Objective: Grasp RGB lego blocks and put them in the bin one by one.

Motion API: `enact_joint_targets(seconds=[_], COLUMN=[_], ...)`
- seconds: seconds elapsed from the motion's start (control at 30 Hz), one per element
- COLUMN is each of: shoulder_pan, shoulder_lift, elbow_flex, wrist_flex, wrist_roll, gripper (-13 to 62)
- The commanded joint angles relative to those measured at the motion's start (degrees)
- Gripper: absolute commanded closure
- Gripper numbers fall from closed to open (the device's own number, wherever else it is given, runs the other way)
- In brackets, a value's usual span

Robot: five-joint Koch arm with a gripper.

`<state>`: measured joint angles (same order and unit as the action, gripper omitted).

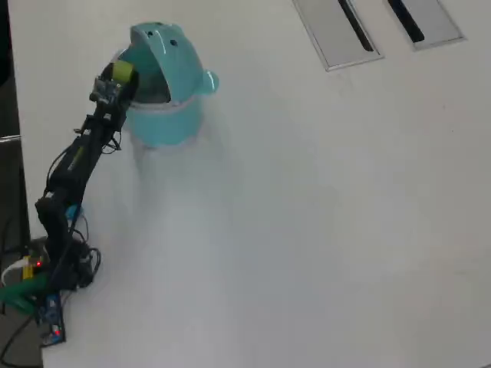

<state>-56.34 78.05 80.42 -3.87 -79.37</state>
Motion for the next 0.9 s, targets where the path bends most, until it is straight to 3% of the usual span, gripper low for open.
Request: enact_joint_targets(seconds=[0.0,0.1,0.3,0.43,0.87], shoulder_pan=[-0.53,0.88,1.41,1.67,5.36], shoulder_lift=[0.97,-0.88,0.62,2.72,31.64], elbow_flex=[-8.09,-11.25,-11.34,-9.05,20.13], wrist_flex=[-1.23,-0.79,-0.79,-0.70,18.19], wrist_roll=[-1.32,-0.44,0.09,0.09,-7.65], gripper=[49.6,31.2,17.3,16.2,17.1])
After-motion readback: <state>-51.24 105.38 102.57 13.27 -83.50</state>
